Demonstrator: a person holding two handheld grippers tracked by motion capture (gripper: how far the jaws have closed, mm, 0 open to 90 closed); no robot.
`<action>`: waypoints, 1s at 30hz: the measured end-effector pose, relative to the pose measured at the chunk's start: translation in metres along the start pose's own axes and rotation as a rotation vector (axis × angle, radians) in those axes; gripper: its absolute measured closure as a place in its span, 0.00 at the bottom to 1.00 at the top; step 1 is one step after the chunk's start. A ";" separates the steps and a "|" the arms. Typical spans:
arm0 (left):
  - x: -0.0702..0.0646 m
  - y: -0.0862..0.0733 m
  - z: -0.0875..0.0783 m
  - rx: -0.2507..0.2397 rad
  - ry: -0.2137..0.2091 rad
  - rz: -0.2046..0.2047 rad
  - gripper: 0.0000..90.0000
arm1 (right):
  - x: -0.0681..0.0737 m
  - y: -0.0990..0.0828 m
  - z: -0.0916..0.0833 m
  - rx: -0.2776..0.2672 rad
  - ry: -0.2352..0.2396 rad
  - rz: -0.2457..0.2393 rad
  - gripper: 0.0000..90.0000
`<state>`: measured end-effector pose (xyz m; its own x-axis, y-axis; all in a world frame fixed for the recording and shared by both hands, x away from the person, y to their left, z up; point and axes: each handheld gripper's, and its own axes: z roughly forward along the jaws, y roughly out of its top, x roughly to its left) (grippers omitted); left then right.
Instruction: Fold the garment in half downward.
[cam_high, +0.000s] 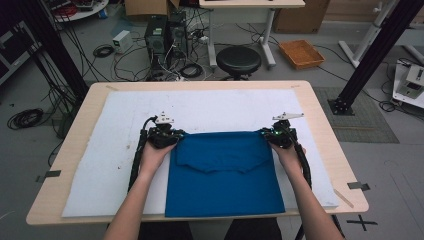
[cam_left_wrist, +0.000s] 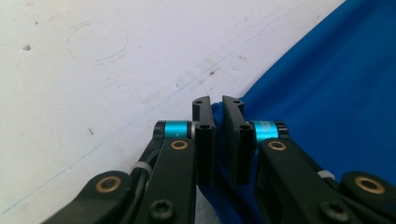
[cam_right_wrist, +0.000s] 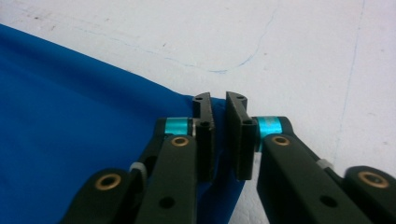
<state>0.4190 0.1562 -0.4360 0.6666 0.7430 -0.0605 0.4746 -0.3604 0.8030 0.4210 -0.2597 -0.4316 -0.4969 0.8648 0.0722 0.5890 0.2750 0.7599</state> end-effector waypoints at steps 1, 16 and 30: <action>-0.001 0.001 -0.002 -0.008 0.004 -0.002 0.88 | 0.001 0.000 -0.002 -0.007 -0.007 -0.004 0.85; -0.041 -0.019 -0.063 -0.056 -0.020 -0.066 0.47 | 0.022 -0.029 -0.063 -0.110 -0.010 -0.015 0.68; -0.052 -0.053 -0.053 0.028 -0.015 -0.212 0.55 | 0.029 -0.062 -0.066 -0.055 0.030 0.033 0.66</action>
<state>0.3285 0.1664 -0.4442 0.5583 0.7955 -0.2353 0.6207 -0.2124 0.7547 0.3277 -0.2793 -0.4335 -0.4972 0.8598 0.1168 0.5700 0.2221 0.7910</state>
